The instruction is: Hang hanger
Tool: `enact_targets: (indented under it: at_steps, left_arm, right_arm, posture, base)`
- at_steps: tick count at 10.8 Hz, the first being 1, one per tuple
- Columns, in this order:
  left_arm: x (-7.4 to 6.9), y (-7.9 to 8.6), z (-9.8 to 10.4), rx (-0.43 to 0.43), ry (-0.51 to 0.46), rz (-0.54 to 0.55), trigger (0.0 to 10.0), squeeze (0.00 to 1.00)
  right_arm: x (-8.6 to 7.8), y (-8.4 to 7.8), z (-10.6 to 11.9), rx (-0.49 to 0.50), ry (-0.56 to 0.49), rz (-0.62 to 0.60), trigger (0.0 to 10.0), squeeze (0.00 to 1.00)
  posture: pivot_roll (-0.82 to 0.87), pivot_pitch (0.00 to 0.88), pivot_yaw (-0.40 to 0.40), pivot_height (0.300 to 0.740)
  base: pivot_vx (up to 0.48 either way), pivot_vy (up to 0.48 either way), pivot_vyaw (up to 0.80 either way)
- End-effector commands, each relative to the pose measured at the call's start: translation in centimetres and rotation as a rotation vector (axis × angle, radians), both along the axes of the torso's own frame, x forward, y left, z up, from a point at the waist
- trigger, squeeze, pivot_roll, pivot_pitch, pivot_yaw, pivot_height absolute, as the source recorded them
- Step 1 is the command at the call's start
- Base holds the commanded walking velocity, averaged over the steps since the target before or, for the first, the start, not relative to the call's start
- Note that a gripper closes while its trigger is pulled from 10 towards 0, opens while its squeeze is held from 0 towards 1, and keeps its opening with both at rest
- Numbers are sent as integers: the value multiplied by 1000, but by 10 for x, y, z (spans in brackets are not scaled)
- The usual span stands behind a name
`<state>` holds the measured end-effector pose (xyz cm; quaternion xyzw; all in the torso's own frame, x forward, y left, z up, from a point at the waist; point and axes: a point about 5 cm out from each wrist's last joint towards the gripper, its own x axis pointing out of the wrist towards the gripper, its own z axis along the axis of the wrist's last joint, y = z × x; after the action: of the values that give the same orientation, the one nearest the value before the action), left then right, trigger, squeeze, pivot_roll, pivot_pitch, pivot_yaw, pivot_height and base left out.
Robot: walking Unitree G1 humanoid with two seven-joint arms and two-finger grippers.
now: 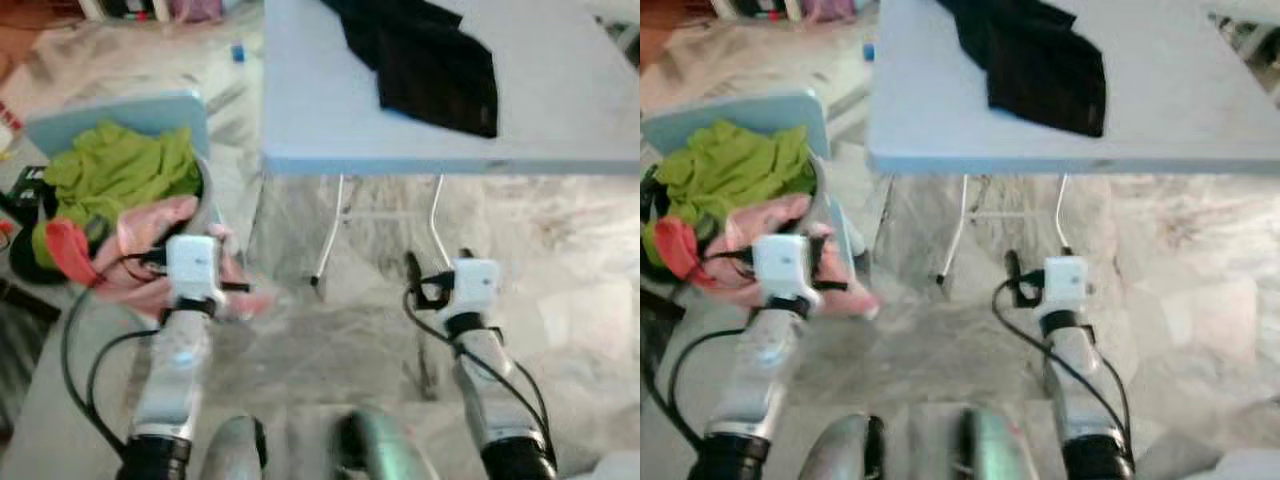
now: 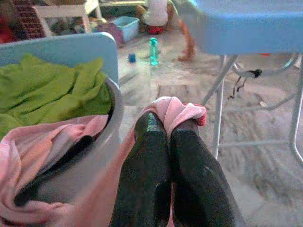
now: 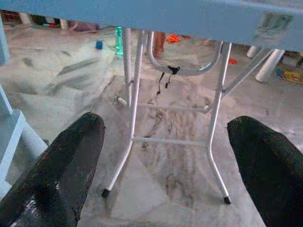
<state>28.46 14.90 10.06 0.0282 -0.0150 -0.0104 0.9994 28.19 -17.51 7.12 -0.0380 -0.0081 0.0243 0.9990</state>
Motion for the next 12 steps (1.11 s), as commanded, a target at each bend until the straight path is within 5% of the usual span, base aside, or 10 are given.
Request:
enact_targets:
  at_steps: [1,2,4,5,6,8,12]
  left_arm:
    - [0,-9,-1,-6,9,-26,10000,0]
    - [1,-12,0,-9,6,-34,10000,0]
    - [8,-57,11,-22,-13,-260,10000,0]
    - [10,-101,32,-20,-72,-491,10000,0]
    - [9,-143,75,-55,-206,-684,10000,0]
    - [10,-143,85,-55,-238,-683,10000,0]
    - [6,-58,6,-3,35,-267,10000,0]
  right_arm:
    - [-4,-10,-5,-9,19,-35,10000,0]
    - [-4,-11,-4,-11,18,-39,10000,0]
    - [-2,-12,-5,-11,19,-45,10000,0]
    - [-1,-7,-5,-13,19,-32,10000,0]
    - [3,-4,-2,-12,5,-29,10000,0]
    - [3,-10,1,-17,-5,-46,10000,0]
    - [3,-9,-2,-20,3,-56,10000,0]
  posture:
    - [-15,224,-1,740]
    - [-16,224,0,740]
    - [0,221,-6,740]
    - [-3,217,-7,740]
    - [-13,208,-6,740]
    - [-26,211,2,740]
    - [-5,215,1,740]
  base:
    - [0,-480,0]
    - [0,-480,0]
    - [0,0,0]
    - [0,0,0]
    - [0,0,0]
    - [0,0,0]
    - [0,0,0]
